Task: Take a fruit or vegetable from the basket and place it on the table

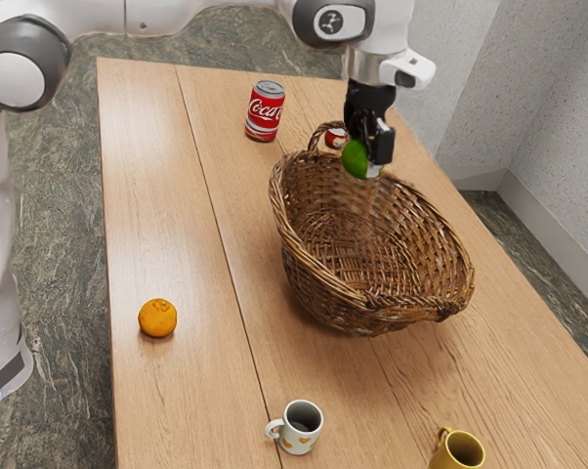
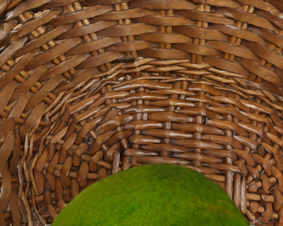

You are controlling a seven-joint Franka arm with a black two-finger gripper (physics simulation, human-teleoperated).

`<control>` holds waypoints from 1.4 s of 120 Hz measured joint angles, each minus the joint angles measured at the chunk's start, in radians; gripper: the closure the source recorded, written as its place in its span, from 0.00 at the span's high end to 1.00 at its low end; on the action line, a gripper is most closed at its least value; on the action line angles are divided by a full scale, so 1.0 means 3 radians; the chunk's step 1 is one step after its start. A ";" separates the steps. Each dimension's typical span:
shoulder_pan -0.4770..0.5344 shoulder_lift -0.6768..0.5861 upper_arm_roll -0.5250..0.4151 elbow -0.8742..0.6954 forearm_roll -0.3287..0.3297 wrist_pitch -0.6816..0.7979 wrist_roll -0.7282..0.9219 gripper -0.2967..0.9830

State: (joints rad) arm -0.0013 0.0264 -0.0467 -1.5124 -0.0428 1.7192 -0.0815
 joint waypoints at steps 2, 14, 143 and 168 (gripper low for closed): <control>-0.0011 -0.0035 0.0015 0.0011 0.0006 -0.0025 0.0000 0.54; -0.0071 -0.0336 0.0100 -0.0124 0.0042 -0.0153 -0.0001 0.55; 0.0014 -0.1071 0.0357 -0.0890 0.0290 -0.0504 0.0010 0.76; -0.0058 -0.0168 -0.0287 0.0141 0.0241 -0.0513 0.0001 0.76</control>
State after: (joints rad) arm -0.0187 -0.0241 -0.1329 -1.4702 0.0295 1.5653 -0.0810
